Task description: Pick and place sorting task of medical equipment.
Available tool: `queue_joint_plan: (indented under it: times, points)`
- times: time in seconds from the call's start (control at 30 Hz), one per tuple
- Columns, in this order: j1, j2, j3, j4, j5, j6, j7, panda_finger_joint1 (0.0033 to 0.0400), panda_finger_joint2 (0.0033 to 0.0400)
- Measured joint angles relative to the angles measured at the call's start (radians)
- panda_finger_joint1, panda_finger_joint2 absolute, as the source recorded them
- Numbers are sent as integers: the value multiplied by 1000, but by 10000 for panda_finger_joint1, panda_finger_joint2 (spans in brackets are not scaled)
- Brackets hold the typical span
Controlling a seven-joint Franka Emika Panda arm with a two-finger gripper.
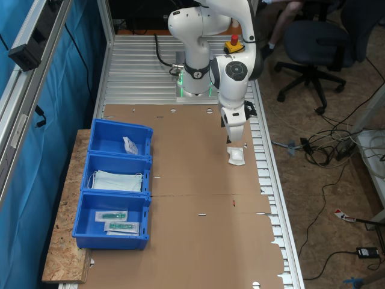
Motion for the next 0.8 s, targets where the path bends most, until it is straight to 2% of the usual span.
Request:
queue_joint_plan:
  times: [0.47,0.8]
  points:
    - [1,136,2,46,0,116,14,400,400]
    - [2,208,31,69,0,183,25,400,400]
